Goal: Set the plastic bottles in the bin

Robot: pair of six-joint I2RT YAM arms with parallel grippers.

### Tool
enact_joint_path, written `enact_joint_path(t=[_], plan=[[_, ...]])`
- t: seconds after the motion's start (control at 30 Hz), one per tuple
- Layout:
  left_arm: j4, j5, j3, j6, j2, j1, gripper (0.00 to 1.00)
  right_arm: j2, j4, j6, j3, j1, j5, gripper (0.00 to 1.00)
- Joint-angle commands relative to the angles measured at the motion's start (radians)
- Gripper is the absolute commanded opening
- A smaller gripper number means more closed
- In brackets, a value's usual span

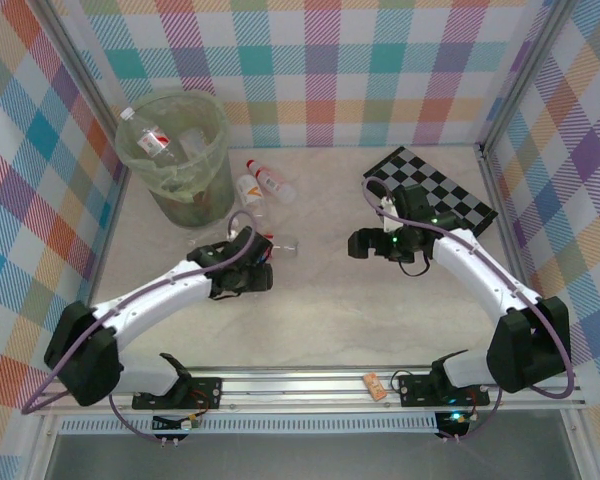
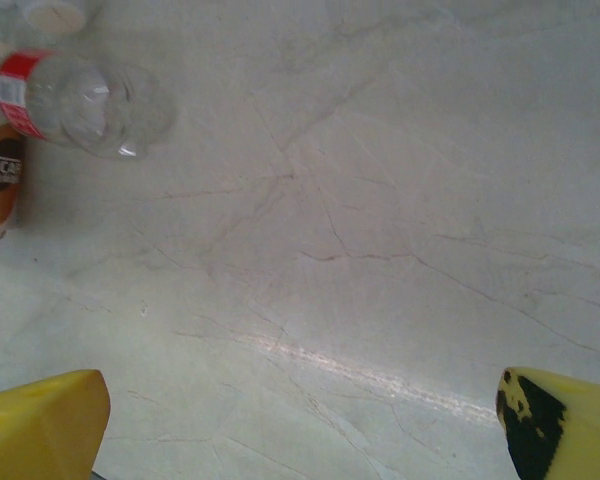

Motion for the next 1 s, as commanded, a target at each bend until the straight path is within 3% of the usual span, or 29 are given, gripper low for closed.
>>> enact_joint_path(t=[0.0, 0.23, 0.4, 0.5, 0.63, 0.97], plan=[[-0.082, -0.024, 0.124, 0.07, -0.084, -0.009, 0.5, 0.006, -0.01, -0.008, 0.04, -0.006, -0.025, 0.99], [-0.133, 0.005, 0.397, 0.233, -0.093, 0.083, 0.44, 0.002, -0.002, 0.006, 0.028, -0.002, -0.055, 0.99], [-0.075, 0.09, 0.566, 0.314, -0.04, 0.283, 0.4, -0.046, -0.021, 0.008, 0.008, -0.002, -0.045, 0.99], [-0.011, 0.163, 0.643, 0.311, 0.014, 0.419, 0.35, -0.077, -0.04, 0.015, 0.003, -0.001, -0.051, 0.99], [0.102, 0.193, 0.714, 0.272, 0.087, 0.535, 0.24, -0.114, -0.078, 0.016, -0.001, 0.0, -0.05, 0.99], [0.112, 0.145, 1.005, 0.227, 0.406, 0.679, 0.04, -0.172, -0.099, 0.018, -0.032, 0.0, -0.034, 0.99]])
